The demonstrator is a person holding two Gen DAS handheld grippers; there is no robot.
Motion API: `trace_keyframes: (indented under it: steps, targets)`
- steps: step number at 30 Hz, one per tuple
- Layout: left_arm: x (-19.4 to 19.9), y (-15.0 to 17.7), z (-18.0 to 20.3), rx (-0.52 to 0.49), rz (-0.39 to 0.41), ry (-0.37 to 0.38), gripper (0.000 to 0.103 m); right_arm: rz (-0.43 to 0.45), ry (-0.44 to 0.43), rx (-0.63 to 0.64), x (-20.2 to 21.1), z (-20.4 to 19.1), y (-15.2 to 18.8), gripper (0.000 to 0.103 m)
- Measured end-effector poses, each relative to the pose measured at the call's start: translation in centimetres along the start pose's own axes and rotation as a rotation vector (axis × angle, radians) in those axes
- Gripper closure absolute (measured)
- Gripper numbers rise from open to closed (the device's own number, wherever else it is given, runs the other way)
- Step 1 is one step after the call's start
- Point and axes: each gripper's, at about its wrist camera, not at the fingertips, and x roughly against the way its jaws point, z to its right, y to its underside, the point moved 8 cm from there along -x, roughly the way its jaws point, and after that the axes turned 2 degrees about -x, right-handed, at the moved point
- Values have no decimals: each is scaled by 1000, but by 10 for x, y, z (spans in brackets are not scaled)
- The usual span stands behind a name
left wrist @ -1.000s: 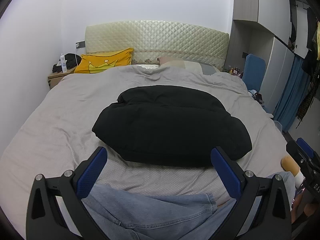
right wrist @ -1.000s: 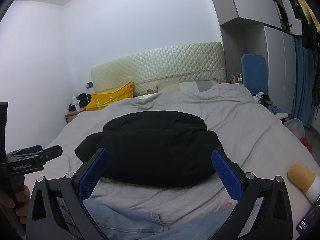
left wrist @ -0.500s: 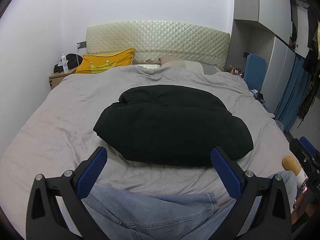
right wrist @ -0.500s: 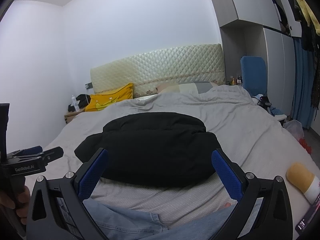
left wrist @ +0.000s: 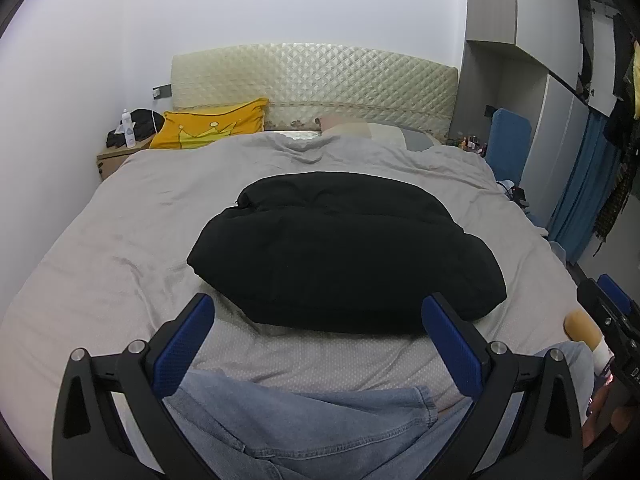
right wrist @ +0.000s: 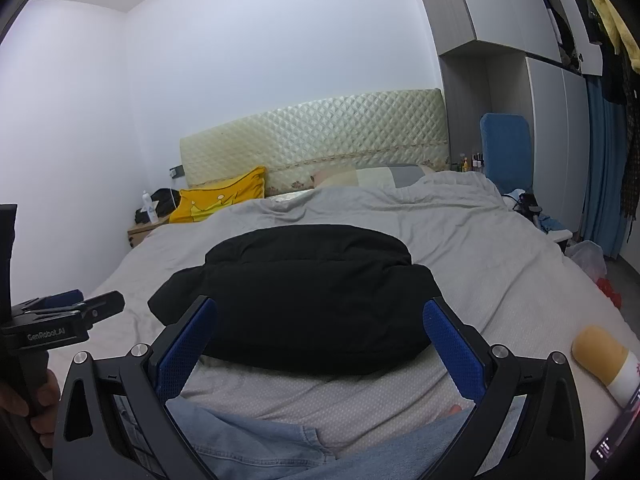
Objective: Fold large clothes
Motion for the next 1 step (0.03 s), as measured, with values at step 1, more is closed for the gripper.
trace_keyframes:
  steps: [1]
  targets:
    - [1,0,-1,1,2,0,0,0,-1,-2,0,0,0,0]
